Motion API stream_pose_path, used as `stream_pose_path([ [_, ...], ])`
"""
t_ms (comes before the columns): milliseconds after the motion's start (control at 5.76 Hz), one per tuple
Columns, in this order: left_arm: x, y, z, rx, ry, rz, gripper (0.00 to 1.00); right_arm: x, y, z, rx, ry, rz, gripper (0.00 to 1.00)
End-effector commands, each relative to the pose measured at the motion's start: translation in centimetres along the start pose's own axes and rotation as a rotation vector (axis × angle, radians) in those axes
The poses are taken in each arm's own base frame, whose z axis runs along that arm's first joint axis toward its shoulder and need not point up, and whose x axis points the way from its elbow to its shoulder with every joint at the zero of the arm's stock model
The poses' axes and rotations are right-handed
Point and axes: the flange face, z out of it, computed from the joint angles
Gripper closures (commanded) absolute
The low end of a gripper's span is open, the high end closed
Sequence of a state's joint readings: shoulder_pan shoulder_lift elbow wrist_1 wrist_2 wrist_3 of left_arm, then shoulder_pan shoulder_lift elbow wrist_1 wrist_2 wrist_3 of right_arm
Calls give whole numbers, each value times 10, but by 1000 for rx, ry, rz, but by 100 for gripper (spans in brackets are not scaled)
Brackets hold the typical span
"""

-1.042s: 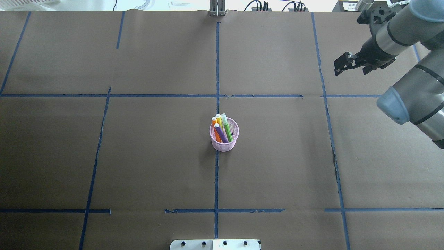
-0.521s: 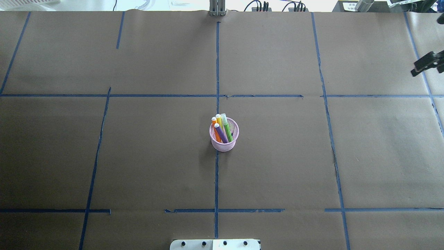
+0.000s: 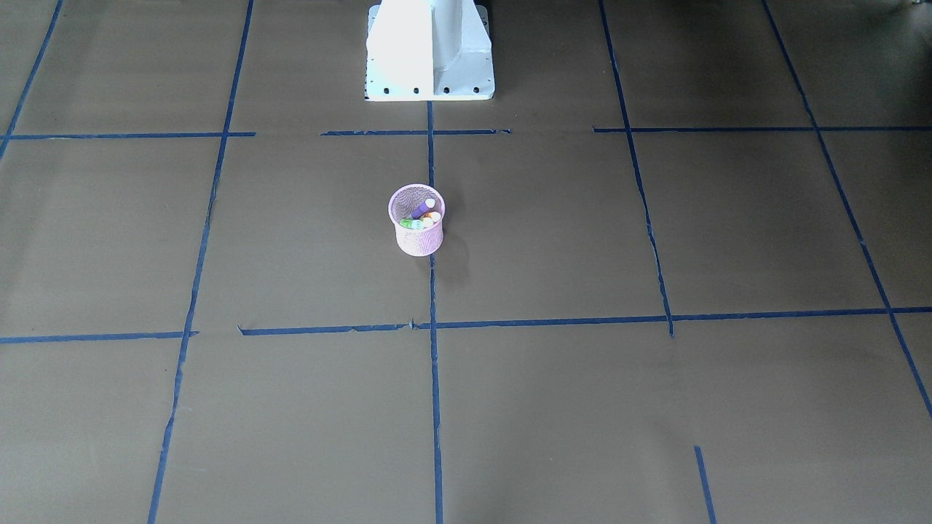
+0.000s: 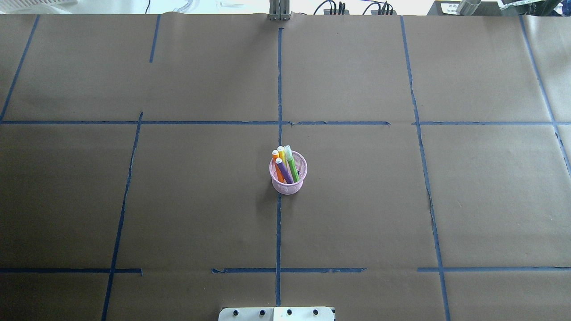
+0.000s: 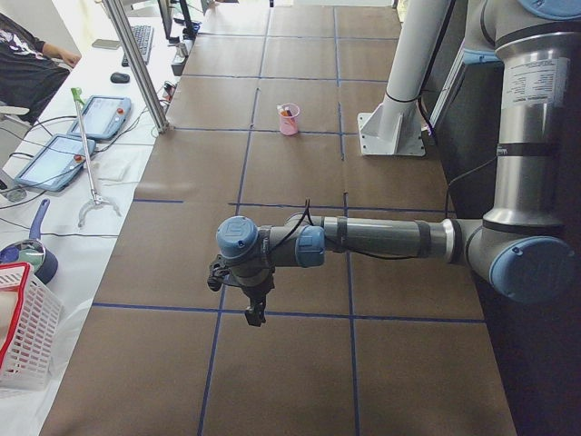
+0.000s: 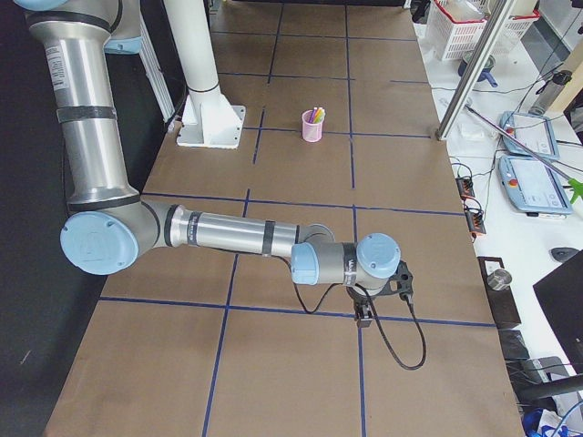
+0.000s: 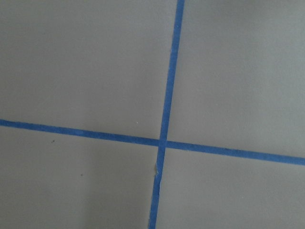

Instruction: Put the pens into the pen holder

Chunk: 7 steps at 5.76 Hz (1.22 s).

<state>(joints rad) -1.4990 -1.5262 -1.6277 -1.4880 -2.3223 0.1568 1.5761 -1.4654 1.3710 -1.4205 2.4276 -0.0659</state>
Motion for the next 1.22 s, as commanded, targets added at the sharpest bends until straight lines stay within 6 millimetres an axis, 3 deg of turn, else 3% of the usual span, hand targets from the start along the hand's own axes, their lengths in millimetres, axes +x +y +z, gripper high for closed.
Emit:
stream_pose_path([
  [0, 0, 1, 1, -1, 5, -1, 0, -16, 41, -22, 13, 13, 1, 0],
  [174, 0, 1, 1, -1, 5, -1, 0, -43, 69, -43, -4, 47, 10, 0],
  [347, -1, 1, 1, -2, 4, -2, 0, -48, 81, -51, -21, 101, 19, 0],
  [869, -2, 2, 3, -5, 4, -5, 0, -15, 97, -24, -81, 126, -8, 0],
  [1042, -2, 3, 3, -5, 6, -4, 0, -10, 94, -27, -86, 190, -18, 0],
])
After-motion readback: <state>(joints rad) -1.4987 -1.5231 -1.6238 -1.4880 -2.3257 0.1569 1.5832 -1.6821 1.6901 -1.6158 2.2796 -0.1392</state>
